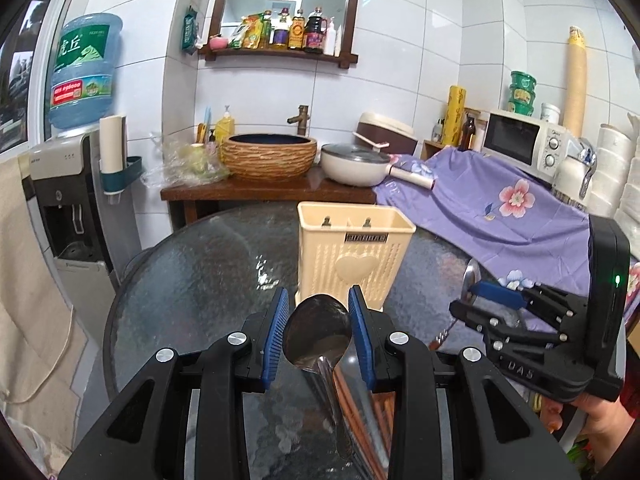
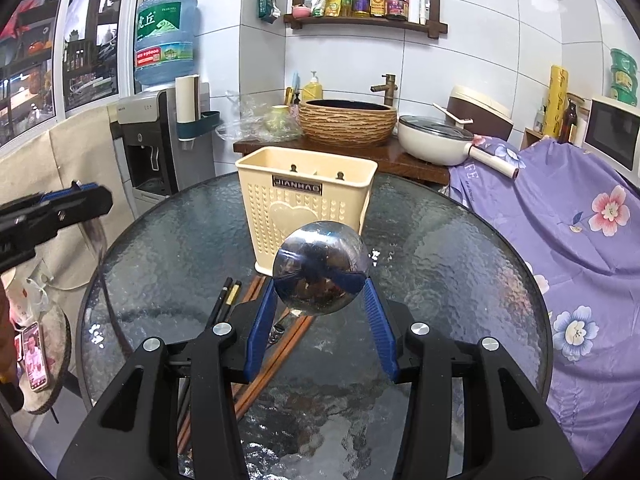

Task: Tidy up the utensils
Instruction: 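Lower the spoon into the cream basket and open the left tool while the right tool carries the ladle over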

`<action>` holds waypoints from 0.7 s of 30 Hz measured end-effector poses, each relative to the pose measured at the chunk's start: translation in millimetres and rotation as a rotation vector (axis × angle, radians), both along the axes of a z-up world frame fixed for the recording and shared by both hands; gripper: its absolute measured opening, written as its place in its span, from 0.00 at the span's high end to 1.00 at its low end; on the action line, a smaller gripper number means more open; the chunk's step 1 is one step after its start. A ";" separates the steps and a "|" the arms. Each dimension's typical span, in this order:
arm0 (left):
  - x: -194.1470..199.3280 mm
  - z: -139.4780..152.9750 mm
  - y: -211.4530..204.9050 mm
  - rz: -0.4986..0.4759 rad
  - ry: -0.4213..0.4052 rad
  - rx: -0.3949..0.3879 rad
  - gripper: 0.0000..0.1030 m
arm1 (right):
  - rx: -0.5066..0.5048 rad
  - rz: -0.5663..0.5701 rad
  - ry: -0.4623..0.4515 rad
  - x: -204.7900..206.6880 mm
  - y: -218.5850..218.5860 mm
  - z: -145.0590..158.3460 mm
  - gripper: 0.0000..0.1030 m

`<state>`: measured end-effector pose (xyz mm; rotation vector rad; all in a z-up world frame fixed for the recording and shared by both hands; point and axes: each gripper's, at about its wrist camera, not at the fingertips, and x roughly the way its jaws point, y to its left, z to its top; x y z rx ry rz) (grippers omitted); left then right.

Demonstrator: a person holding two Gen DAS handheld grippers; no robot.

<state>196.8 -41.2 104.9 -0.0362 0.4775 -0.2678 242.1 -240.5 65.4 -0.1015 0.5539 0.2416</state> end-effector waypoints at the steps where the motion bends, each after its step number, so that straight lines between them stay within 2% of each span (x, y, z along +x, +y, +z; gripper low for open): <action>1: 1.9 3.8 -0.4 -0.002 -0.006 0.001 0.71 | -0.004 0.002 -0.004 -0.1 0.1 2.5 0.56; 8: 19.4 39.7 -9.7 -0.030 -0.053 0.020 0.71 | -0.001 0.025 -0.013 4.4 -0.8 25.8 0.56; 17: 51.7 91.3 -12.4 -0.062 -0.064 -0.043 0.71 | 0.006 0.040 -0.031 17.3 -4.7 60.7 0.56; 21: 67.0 111.9 -19.7 -0.042 -0.092 -0.025 0.71 | -0.008 0.026 -0.061 30.4 -6.6 83.3 0.56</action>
